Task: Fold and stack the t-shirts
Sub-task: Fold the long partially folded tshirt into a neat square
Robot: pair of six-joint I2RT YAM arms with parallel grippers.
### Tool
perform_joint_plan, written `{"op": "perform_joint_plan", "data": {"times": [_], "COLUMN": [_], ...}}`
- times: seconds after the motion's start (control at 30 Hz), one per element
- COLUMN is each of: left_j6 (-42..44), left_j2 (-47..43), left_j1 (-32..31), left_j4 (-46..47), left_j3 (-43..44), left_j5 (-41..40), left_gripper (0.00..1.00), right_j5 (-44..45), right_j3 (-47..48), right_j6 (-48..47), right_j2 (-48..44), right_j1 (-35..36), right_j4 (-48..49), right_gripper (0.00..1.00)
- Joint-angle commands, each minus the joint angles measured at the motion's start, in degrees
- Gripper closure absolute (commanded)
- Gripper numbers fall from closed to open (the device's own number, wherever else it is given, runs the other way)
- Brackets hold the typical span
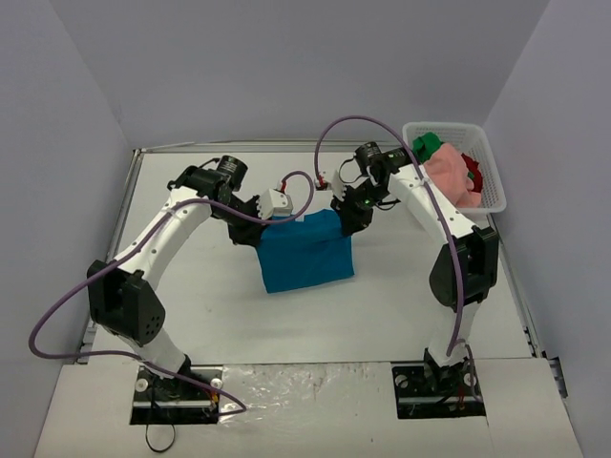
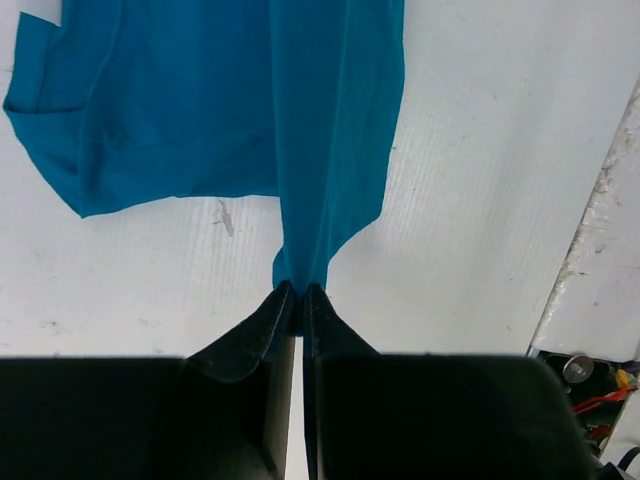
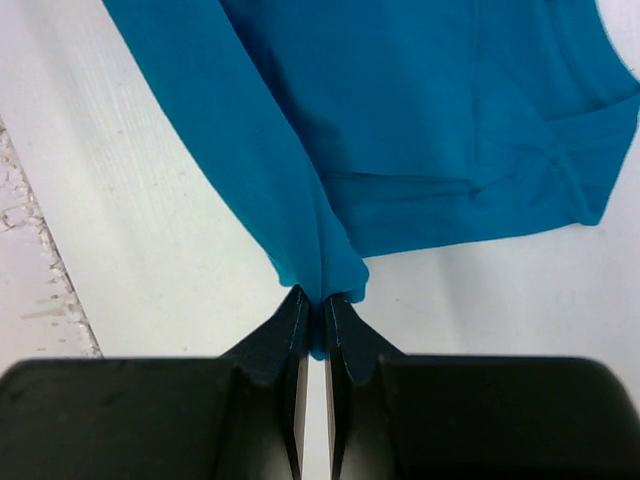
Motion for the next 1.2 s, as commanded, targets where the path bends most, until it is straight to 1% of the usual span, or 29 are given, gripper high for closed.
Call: {"op": "perform_joint_plan", "data": {"times": [0.0, 0.4, 0.67, 0.73, 0.83, 0.93, 0.97, 1.0, 1.03, 1.07, 1.17], "left_j6": [2.1, 4.6, 5.6, 5.5, 4.5, 3.9, 3.8, 3.3, 3.1, 2.4, -0.8], "left_j2": [1.0, 9.4, 16.1, 17.8, 19.6, 22.3, 23.2, 25.1, 26.2, 27.0, 28.4], "left_j1": [1.5, 4.1, 6.2, 6.4, 7.0, 7.0, 7.0, 7.0, 7.1, 7.1, 7.3], "left_j4": [-1.3, -2.3, -2.4, -1.7, 2.4, 4.5, 5.6, 6.0, 7.0, 7.8, 10.8], "left_j3": [4.6, 12.3, 17.3, 17.7, 17.5, 18.7, 19.3, 20.1, 21.7, 22.6, 25.3], "left_j5": [-0.6, 0.1, 0.4, 0.2, -0.4, -1.3, -1.6, -2.0, -2.8, -3.4, -4.9], "left_gripper": [0.98, 0.98, 0.98, 0.98, 0.98, 0.98, 0.95, 0.8, 0.71, 0.67, 0.57], "right_j5": [0.6, 1.3, 2.0, 2.1, 2.2, 2.6, 2.9, 4.0, 4.6, 5.2, 7.7], "right_j3": [4.2, 20.3, 27.5, 29.6, 33.3, 36.3, 37.8, 38.1, 38.3, 38.4, 38.6], "right_j6": [-1.3, -2.6, -3.3, -3.4, -3.1, -2.4, -2.0, -1.2, -0.4, 0.1, 2.7], "right_j2": [2.3, 13.8, 22.0, 24.5, 28.3, 31.9, 32.8, 33.3, 34.2, 34.5, 34.6], "right_j1": [-1.2, -2.8, -3.6, -3.7, -3.9, -4.0, -4.0, -4.1, -4.2, -4.2, -4.2], "right_j4": [-2.7, -6.4, -7.3, -7.3, -7.1, -6.6, -6.4, -4.7, -3.8, -3.1, 0.4], "right_gripper": [1.0, 1.0, 1.0, 1.0, 1.0, 1.0, 1.0, 0.96, 0.86, 0.63, 0.48]}}
